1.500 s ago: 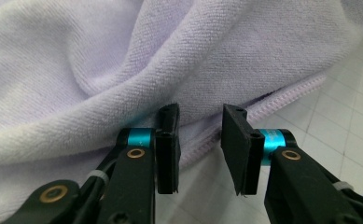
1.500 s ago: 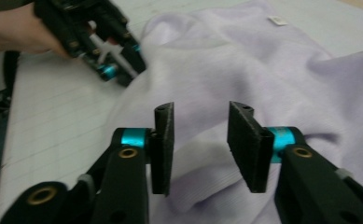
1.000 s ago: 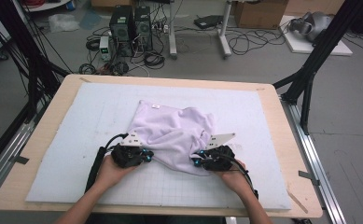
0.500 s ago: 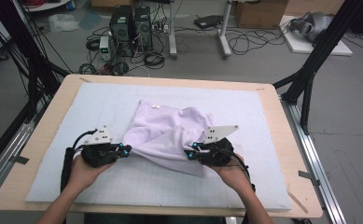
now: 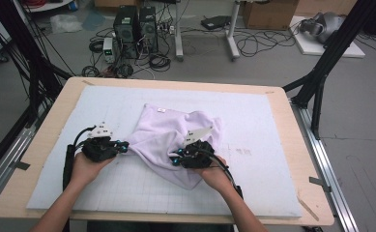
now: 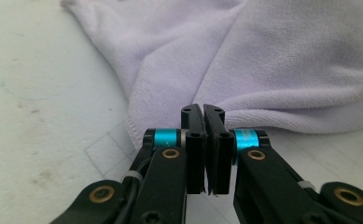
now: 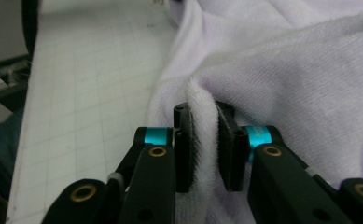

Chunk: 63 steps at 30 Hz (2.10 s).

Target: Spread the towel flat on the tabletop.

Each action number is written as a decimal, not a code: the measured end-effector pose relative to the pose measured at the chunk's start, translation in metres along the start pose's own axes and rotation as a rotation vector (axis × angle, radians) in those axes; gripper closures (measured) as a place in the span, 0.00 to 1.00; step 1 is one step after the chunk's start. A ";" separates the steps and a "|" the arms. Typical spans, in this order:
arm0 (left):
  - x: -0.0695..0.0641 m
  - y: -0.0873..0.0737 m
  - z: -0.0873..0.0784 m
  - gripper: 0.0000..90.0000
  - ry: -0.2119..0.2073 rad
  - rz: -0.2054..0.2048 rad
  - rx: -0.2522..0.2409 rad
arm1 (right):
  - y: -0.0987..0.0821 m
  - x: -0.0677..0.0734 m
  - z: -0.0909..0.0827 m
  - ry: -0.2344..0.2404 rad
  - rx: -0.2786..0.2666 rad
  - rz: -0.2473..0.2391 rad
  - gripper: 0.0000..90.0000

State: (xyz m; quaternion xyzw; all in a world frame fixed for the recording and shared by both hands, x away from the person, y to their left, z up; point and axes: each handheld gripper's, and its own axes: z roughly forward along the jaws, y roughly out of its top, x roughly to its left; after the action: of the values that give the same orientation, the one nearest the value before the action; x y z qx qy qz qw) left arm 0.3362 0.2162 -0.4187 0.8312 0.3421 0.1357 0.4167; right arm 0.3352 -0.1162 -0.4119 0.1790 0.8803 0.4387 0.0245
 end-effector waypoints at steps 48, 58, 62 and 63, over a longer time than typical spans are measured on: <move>-0.057 0.012 -0.017 1.00 -0.049 0.130 -0.043 | -0.033 0.031 -0.062 0.002 -0.054 -0.095 0.96; -0.051 0.001 -0.013 0.86 -0.112 0.058 -0.033 | -0.033 0.039 -0.067 0.000 -0.067 -0.095 0.80; -0.057 -0.009 0.006 0.65 -0.145 0.069 0.012 | -0.046 0.029 -0.060 -0.049 -0.012 -0.099 0.70; -0.058 -0.010 0.012 0.62 -0.140 0.070 0.028 | -0.050 0.027 -0.055 -0.056 0.014 -0.095 0.68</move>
State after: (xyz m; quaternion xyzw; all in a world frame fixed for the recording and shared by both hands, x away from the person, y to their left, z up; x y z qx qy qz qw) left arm 0.2959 0.1740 -0.4308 0.8558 0.2846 0.0869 0.4231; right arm 0.2841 -0.1762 -0.4140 0.1495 0.8898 0.4258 0.0684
